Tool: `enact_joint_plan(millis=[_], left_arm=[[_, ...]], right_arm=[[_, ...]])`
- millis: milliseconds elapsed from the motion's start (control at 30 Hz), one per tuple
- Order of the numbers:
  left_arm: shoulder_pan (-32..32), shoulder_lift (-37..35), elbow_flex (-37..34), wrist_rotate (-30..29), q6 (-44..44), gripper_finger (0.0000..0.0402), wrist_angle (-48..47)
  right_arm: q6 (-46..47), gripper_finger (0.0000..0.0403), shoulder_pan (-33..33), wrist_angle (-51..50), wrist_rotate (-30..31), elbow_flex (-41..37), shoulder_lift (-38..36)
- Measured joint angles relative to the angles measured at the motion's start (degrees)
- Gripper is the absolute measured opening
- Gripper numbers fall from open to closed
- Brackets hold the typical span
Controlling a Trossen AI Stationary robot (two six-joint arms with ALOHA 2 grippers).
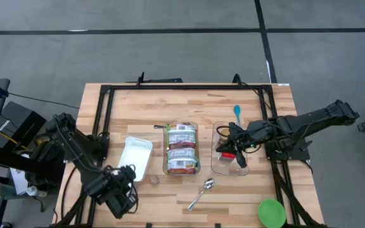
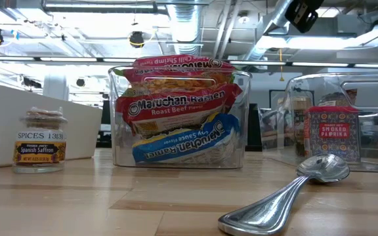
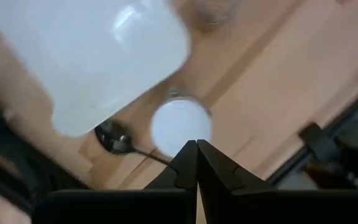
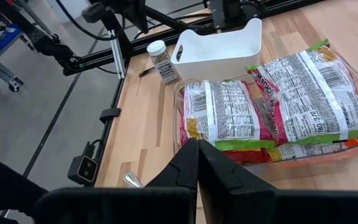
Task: Pick & Place Food Item
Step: Put the white spice bottle into the right transparent bin
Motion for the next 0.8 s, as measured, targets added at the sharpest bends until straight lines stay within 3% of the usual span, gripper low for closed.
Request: enact_joint_plan(millis=[267,667,800], left_arm=[[0.03,0.04,0.00,-0.18,17.64,0.0000,1.22],[0.21,0.04,0.00,0.12,25.71,0.0001,1.19],[0.93,0.04,0.00,3.92,26.03,0.0017,1.18]], right_arm=[[0.01,0.0000,0.00,-0.02,0.00,0.00,0.00],[0.01,0.0000,0.00,-0.02,-0.01,0.00,0.00],[0.01,0.0000,0.00,-0.02,0.00,0.01,0.00]])
